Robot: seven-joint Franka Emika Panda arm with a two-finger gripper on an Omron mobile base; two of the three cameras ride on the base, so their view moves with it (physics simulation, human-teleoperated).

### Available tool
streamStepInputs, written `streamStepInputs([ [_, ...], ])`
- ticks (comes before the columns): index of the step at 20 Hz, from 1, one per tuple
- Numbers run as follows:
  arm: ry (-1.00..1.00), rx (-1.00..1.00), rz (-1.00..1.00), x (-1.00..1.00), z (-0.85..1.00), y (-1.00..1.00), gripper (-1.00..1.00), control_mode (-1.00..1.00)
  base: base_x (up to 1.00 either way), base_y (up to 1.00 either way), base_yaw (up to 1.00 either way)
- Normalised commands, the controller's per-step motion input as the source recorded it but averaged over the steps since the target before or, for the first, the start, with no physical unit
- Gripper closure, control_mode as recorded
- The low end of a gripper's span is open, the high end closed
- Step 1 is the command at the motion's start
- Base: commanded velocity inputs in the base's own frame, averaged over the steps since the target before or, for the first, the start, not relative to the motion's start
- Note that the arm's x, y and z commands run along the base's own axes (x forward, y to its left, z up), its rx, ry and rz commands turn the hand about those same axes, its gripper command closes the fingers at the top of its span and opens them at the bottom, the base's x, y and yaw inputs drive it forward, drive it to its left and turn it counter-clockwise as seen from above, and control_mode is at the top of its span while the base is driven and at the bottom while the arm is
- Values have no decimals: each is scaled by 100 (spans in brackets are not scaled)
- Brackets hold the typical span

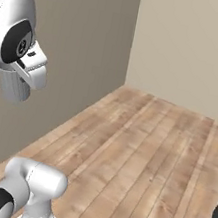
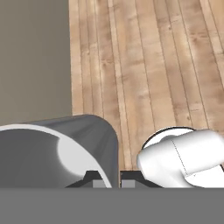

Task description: There is a bowl on the dining counter. Grab a lemon wedge from the fridge and place it in the bowl. Then get the liquor bottle and glass cup from the cabinet and place them next to the bowl.

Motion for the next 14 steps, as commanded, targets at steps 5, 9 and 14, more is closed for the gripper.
streamStepInputs([
  [5,0,0,0,0,0,0,100,100,100,59,-52],
  [9,0,0,0,0,0,0,100,100,100,49,-51],
  [14,0,0,0,0,0,0,100,100,100,43,-52],
])
